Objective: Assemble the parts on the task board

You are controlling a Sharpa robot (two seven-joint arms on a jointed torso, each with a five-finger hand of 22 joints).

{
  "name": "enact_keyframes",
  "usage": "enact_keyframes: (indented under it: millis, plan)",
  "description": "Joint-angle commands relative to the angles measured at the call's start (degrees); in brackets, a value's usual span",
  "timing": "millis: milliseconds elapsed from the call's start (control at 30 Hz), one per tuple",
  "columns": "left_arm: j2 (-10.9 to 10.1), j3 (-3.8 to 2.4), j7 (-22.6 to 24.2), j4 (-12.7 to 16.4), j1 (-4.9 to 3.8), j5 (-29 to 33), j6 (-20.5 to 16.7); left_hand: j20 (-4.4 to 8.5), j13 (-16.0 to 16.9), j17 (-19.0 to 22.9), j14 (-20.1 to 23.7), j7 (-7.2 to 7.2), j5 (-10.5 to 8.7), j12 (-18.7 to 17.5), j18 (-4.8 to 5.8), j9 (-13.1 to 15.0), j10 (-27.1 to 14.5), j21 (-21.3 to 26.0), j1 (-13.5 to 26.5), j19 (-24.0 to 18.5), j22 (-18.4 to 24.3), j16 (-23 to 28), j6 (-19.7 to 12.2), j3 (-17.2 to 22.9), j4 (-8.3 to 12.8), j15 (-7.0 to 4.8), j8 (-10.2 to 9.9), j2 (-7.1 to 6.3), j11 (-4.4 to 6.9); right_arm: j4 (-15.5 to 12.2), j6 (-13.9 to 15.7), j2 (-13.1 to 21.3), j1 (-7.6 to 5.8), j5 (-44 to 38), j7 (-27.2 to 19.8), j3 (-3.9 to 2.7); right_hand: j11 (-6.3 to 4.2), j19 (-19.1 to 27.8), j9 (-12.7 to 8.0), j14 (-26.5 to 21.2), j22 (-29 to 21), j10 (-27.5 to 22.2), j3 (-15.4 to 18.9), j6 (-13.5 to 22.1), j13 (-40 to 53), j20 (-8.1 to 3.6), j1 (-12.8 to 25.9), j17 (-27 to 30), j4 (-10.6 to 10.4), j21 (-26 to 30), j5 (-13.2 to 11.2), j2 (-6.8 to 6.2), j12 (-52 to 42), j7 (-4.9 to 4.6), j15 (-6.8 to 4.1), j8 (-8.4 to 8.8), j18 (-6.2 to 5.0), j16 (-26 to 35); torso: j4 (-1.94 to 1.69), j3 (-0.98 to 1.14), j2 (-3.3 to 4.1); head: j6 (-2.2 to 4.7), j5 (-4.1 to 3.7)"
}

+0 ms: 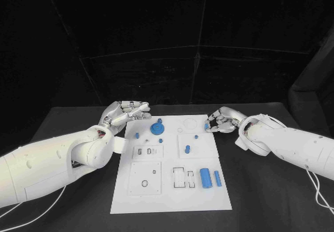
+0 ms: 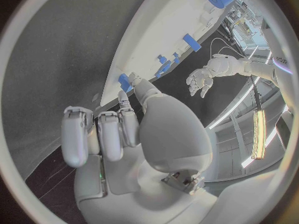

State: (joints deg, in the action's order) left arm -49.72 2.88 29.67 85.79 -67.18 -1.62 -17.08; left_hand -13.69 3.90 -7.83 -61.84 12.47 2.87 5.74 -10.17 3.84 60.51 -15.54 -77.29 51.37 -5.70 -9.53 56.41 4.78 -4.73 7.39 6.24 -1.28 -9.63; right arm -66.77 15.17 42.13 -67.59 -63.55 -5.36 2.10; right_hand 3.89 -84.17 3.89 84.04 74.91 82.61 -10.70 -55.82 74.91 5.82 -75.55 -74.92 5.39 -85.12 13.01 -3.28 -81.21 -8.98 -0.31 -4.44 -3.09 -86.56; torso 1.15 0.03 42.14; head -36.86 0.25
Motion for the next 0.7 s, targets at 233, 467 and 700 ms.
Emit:
enact_keyframes:
  millis: [233,467,700]
  plan:
    - [0.1,-0.05,0.0,0.0,-0.06,0.0,0.9,-0.08,-0.1,-0.1,-0.4,0.07,-0.12,-0.4,-0.34,-0.1,0.5,0.4,-0.1,0.4,0.1,0.3,0.3,0.1,0.3,-0.09,-0.3,0.39,0.05,0.3,-0.7,-0.5,0.24,-0.7,0.8,-0.02,0.00,-1.0,0.1,4.2,3.4,0.6,-0.5,-0.9,6.4,-0.34,0.0,-6.2,0.2,-0.3,-0.3,0.59,-0.4,-0.01,-0.22,-0.32,0.74,-0.2,0.02,0.04,0.00,-0.15,-0.08]
    - [0.1,-0.05,-0.1,0.0,-0.06,0.0,1.0,-0.08,-0.1,-0.1,-0.4,0.09,-0.11,-0.4,-0.34,-0.1,0.5,0.4,0.0,0.4,0.1,0.4,0.3,0.1,0.3,-0.08,-0.4,0.42,0.04,0.6,-0.7,-0.9,0.46,-0.9,1.0,-0.02,-0.08,-1.1,0.1,4.2,3.6,0.7,-1.1,-1.6,6.5,-0.38,0.1,-6.3,0.5,-0.3,-0.7,1.00,-0.6,0.10,-0.27,-0.44,0.77,-0.3,-0.04,0.04,0.00,-0.25,-0.09]
    - [0.0,-0.05,-0.2,0.0,-0.06,0.0,1.0,-0.08,-0.1,-0.1,-0.4,0.09,-0.11,-0.4,-0.34,-0.1,0.5,0.4,0.0,0.4,0.1,0.4,0.3,0.1,0.3,-0.08,-0.4,0.42,0.04,0.8,0.3,-1.1,0.57,-0.9,0.7,-0.02,-0.46,-1.2,0.1,4.2,4.0,1.1,-2.7,-3.3,7.0,-0.59,0.4,-6.5,0.7,-0.5,-2.6,2.36,-1.0,0.58,-0.57,-0.93,0.83,-0.4,-0.02,0.03,0.01,-0.37,0.01]
